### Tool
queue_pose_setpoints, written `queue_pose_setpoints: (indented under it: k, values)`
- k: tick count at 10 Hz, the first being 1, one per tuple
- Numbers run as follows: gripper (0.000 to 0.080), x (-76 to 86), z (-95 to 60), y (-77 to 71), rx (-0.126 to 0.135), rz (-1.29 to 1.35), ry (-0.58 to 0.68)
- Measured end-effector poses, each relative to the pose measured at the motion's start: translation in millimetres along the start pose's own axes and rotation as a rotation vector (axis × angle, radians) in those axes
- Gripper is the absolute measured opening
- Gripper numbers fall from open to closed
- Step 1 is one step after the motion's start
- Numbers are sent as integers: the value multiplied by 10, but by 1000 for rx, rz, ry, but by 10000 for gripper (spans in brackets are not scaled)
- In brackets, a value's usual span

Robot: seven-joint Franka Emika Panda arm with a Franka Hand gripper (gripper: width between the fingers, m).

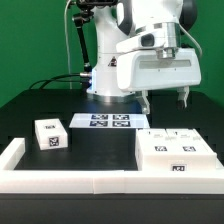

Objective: Assemble cabinet

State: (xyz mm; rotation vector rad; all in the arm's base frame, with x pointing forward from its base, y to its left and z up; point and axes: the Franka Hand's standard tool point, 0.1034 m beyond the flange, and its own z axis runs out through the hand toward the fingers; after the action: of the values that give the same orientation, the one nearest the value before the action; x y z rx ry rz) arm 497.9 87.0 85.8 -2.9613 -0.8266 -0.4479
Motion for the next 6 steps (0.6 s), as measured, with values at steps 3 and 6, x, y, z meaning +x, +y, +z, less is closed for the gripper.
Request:
queue_pose_setpoints:
  k: [3,6]
  values:
    - [797,-22,12,-69,8,233,-54]
    - [797,-156,160,-15,8,440,-61]
